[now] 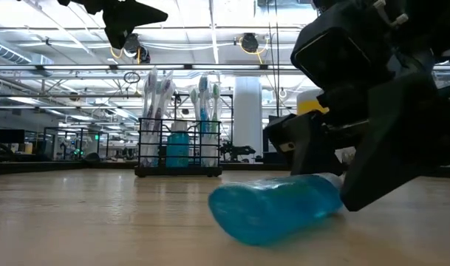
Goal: Pick & Place toothbrushing station
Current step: Put the blue mouthwash into the black mesh organizer
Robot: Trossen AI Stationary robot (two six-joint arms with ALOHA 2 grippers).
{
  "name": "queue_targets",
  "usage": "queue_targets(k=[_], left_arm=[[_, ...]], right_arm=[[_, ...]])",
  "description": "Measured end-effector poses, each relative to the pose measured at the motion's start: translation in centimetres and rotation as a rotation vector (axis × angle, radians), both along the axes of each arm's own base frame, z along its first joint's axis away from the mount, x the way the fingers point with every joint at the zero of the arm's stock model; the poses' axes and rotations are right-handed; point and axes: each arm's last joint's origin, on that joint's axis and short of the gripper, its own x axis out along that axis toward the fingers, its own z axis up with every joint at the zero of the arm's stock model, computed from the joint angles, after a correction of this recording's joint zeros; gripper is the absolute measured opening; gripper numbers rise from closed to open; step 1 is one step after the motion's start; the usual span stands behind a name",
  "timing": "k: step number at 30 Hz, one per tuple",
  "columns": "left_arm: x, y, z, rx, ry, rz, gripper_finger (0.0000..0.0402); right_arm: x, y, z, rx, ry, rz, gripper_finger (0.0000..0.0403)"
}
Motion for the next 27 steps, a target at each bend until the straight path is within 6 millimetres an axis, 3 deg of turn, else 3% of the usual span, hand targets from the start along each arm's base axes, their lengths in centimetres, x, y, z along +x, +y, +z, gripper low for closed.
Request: queue_targets(k=[11, 21, 27], left_arm=[[0.0, 0.0, 0.0, -0.003, 0.0, 0.001, 0.0168], [0.2, -0.3, -0.3, -0.15, 0.024, -0.073, 0.0168], [1.8, -1.1, -2.3, -0.205, 0.095, -0.124, 0.0168]], right_arm=[[0.0, -0.4, 0.3, 0.011, 0.012, -0.006, 0.009], [0.5, -0.8, 4.1, -0.122, -0.222, 0.112, 0.0098], [1.8, -2.1, 5.4, -0.248, -0.263, 0.155, 0.0097]])
